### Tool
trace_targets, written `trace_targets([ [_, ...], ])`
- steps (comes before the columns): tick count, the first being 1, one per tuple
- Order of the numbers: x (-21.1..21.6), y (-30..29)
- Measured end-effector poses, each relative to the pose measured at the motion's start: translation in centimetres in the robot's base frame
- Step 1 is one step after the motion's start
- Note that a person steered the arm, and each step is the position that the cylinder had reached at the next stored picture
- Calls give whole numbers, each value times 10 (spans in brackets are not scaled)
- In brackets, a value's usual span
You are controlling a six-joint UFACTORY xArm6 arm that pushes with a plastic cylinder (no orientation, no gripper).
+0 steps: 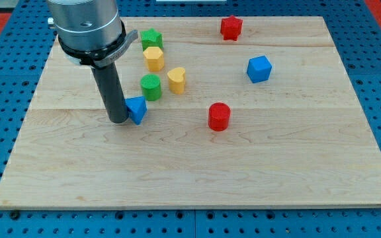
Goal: Place the blue triangle diagonally to the yellow hexagon
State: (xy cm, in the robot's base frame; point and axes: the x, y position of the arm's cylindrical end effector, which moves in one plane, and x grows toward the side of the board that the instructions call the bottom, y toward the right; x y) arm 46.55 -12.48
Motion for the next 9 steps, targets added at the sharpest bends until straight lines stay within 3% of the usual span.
trace_targets([
  [2, 19, 17],
  [3, 40, 69],
  [4, -15, 47],
  [6, -27, -102],
  [7, -47, -116],
  [8, -44, -34],
  [9, -46, -20],
])
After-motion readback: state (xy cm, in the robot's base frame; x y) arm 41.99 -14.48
